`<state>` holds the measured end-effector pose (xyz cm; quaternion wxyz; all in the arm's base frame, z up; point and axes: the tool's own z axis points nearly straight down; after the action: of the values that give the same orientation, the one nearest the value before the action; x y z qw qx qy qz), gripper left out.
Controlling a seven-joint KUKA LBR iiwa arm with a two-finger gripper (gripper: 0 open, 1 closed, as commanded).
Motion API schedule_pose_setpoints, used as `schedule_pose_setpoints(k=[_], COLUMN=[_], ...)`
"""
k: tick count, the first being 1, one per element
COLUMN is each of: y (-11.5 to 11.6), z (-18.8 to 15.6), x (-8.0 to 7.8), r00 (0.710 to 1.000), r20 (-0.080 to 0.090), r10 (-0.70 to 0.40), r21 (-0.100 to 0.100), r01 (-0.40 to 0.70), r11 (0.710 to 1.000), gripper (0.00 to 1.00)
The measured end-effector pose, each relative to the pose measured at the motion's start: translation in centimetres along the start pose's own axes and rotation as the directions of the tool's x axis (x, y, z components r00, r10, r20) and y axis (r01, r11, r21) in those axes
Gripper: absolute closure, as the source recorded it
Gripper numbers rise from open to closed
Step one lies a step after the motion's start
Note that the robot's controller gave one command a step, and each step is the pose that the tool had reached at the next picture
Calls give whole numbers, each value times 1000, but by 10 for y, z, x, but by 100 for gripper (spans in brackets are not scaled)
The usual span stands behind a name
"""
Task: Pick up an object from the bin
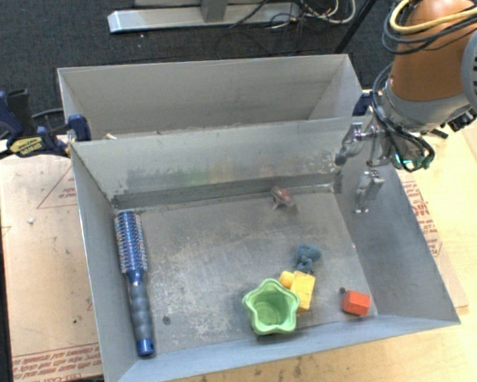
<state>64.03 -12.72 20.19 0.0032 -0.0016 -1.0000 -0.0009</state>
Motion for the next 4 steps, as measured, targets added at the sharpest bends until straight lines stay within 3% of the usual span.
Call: schedule_pose_setpoints(k=[1, 2, 3, 4], y=[38, 36, 72, 73], z=[108, 128, 127, 127], x=[53, 84, 100, 102], r00=[997, 997, 986, 986], r20=[-3, 25, 26, 18], r10=[72, 73, 166, 164], r21=[-2, 1, 2, 0], r01=[-72, -73, -166, -164], r11=[997, 997, 986, 987], gripper=[0, 0, 0, 100])
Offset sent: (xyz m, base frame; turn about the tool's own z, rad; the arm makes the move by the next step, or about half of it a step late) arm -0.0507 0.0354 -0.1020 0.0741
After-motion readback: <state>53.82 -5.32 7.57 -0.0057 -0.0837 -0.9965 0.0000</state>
